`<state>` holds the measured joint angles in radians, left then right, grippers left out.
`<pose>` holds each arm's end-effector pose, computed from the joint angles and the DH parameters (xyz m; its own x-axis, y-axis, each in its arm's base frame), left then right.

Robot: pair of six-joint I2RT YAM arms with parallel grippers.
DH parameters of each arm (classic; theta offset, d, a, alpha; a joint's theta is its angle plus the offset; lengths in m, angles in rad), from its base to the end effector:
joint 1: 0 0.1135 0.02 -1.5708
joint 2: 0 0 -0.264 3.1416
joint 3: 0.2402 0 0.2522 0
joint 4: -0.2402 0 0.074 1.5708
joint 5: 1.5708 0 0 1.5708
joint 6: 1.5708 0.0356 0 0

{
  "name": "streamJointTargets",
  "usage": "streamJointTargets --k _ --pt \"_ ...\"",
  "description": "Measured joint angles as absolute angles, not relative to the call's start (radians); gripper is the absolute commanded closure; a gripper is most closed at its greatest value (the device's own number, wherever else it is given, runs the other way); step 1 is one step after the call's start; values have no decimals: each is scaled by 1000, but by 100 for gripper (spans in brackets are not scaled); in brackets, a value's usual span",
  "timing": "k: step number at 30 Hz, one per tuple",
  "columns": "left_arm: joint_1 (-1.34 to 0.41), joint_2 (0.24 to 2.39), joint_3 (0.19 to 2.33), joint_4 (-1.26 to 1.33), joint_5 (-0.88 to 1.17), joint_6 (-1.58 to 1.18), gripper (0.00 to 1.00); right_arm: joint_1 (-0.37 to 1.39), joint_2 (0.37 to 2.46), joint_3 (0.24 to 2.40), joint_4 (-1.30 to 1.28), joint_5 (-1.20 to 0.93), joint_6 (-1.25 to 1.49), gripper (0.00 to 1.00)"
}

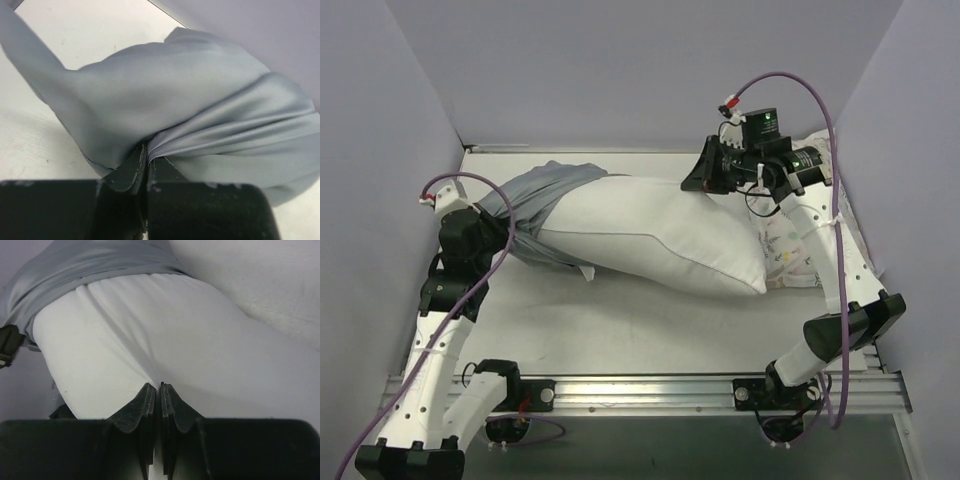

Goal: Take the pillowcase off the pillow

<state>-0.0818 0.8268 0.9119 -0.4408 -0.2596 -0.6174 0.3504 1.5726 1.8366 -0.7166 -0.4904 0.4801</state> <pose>0.1819 -0.0057 0.3506 -0.1899 -0.5458 -0.8161 -0.3321 0.8179 -0.4698 0.3099 0.1311 0.4532 -0.6879 0.1824 -0.7025 -0.4317 0.6753 0.5980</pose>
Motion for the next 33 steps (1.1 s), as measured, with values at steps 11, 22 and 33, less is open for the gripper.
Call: streamJointTargets --k 11,22,33 --pt "-596 815 1001 -572 -484 -476 100 726 1572 1736 -585 -138 205 8" --pt "-693 819 1021 -659 -599 -465 100 1163 1518 1351 -274 239 -88 0" --pt "-693 820 1046 -667 -603 -465 100 1259 1491 1333 -155 352 -186 0"
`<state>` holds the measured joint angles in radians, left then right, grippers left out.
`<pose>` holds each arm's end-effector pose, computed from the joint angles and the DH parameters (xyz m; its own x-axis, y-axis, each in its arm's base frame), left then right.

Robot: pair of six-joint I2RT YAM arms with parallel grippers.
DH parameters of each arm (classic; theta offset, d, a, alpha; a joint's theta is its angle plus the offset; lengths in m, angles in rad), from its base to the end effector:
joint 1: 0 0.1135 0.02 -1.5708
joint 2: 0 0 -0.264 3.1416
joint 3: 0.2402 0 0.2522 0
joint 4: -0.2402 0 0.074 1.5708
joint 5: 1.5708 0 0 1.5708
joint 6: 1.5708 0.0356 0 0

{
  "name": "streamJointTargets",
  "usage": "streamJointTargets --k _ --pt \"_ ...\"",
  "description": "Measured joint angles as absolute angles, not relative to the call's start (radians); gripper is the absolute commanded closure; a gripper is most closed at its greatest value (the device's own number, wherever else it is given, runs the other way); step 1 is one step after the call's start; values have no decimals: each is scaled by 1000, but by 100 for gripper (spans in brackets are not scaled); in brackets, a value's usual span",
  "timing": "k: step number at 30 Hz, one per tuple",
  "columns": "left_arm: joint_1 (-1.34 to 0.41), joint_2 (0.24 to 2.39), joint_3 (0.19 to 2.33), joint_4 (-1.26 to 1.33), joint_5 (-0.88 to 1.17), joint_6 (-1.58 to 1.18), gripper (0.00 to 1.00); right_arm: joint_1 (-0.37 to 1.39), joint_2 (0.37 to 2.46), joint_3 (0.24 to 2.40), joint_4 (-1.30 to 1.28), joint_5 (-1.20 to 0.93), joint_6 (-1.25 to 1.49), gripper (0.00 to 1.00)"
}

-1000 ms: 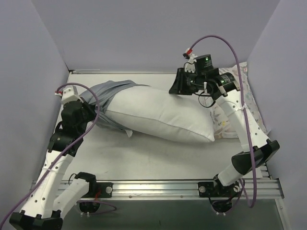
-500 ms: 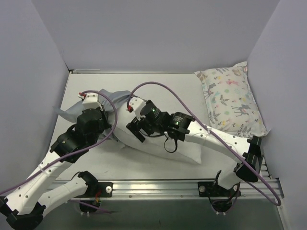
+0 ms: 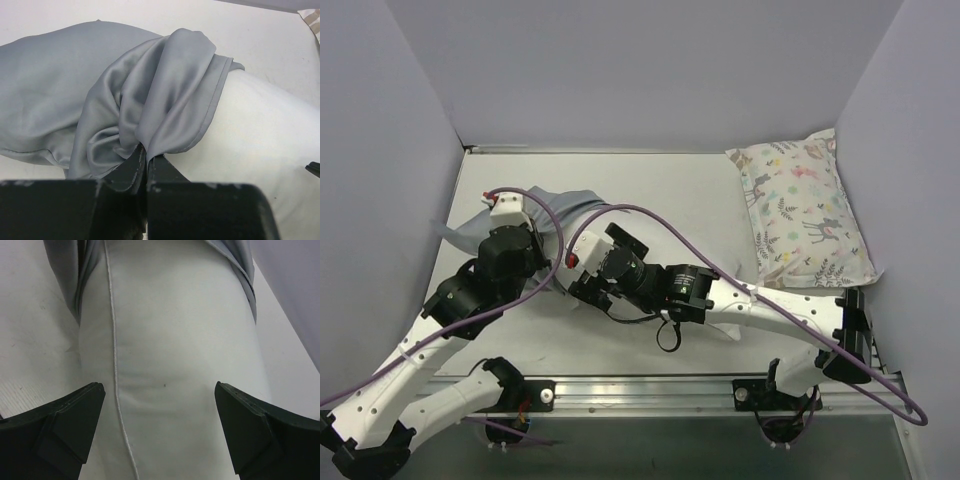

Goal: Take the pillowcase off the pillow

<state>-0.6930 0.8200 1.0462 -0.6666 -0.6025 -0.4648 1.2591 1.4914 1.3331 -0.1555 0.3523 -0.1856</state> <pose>0.1349 -0.0858 0.3759 -0.3523 -0.1875 -0.9169 -0.0290 0.9814 -0.1895 0.1198 0.3318 0.3641 0.0532 -0.3995 -0.9152 -0.7966 0.5357 -0.2802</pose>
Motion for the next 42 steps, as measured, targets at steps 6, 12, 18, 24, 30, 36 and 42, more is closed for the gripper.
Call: streamJointTargets --k 6,12,18,24,30,36,42 --pt "-693 833 1063 -670 -604 -462 100 1272 1533 1332 -149 354 -187 0" --pt "-693 849 1086 -678 -619 -462 100 1250 1608 1336 -128 385 -196 22" --pt "-690 905 1141 -677 -657 -450 100 1198 1677 1456 -204 450 -202 100" --pt "-483 991 1174 -563 -596 -438 100 1092 1681 1748 -465 458 -127 100" --pt "-159 1042 1080 -398 -299 -524 100 1042 1671 1948 -567 437 -45 100" --pt "68 1133 1028 -340 -54 -611 100 1015 1663 1938 -627 303 52 100" --pt "123 1172 1034 -352 30 -636 100 982 1653 1903 -630 226 112 100"
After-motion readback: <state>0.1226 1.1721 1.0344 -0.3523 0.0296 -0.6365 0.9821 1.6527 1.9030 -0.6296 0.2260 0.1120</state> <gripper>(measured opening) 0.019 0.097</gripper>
